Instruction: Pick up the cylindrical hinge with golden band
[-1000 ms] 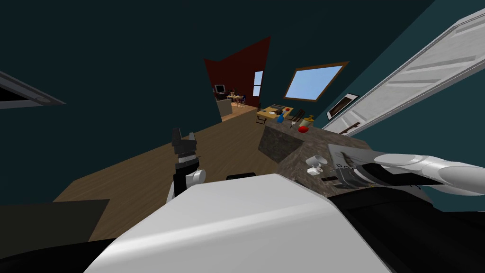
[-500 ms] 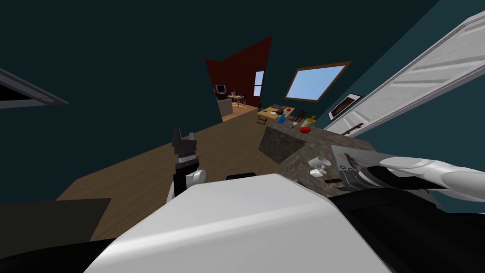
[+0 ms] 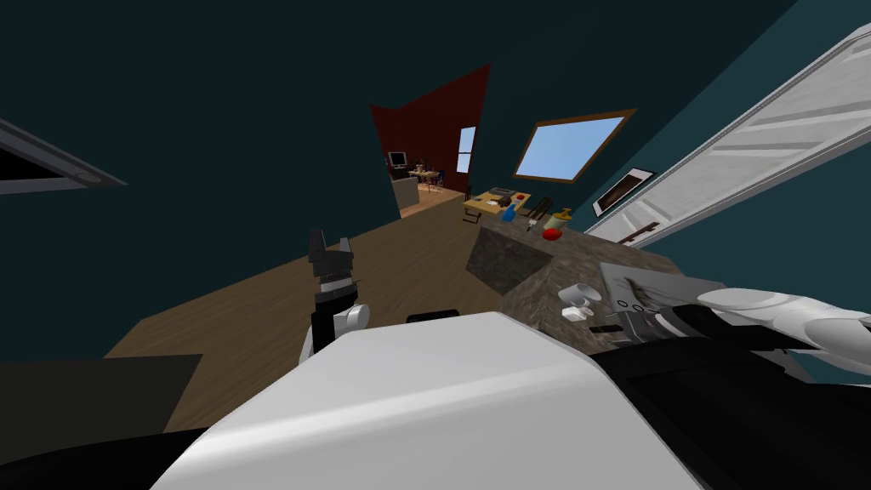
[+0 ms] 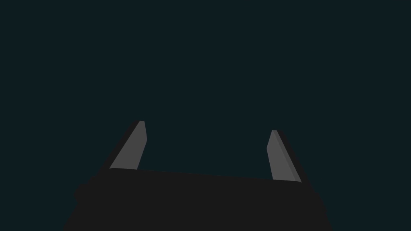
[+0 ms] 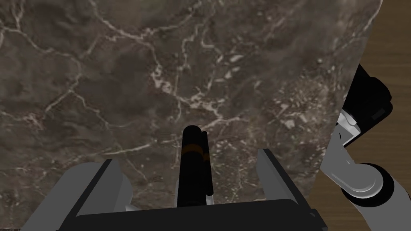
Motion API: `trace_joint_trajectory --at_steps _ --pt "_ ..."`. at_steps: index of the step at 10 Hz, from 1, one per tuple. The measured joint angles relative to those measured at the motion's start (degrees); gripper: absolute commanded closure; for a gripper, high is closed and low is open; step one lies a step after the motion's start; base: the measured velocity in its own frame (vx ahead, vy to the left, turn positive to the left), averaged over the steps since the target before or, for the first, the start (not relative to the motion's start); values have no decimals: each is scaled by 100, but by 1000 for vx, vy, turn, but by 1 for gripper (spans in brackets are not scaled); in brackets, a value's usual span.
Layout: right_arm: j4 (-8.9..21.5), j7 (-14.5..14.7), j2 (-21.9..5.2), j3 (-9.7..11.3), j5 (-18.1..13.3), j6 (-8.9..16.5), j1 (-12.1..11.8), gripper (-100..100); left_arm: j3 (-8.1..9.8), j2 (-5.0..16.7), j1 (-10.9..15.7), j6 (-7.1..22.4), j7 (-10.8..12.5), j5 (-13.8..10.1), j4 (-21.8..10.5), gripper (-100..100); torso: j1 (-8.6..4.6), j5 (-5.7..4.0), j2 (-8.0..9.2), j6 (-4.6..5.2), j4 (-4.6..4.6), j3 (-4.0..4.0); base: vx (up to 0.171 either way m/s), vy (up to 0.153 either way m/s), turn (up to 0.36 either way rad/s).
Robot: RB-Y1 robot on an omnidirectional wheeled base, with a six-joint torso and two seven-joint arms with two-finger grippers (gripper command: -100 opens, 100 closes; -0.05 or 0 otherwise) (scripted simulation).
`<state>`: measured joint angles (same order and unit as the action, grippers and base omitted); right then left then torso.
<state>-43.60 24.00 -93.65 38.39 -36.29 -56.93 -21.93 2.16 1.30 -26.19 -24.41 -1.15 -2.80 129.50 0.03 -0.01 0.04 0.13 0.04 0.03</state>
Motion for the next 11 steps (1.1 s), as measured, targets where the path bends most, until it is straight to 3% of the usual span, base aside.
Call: trace_joint_trajectory --at_steps 10,11 --pt "1290 552 705 -149 -251 -667 216 -100 0 0 0 0 0 0 0 0 3 1 -4 0 -1 -3 15 18 13" --pt "1306 555 707 -149 -253 -673 219 100 0 0 0 0 0 0 0 0 0 0 -1 -1 0 -1 0 0 0"
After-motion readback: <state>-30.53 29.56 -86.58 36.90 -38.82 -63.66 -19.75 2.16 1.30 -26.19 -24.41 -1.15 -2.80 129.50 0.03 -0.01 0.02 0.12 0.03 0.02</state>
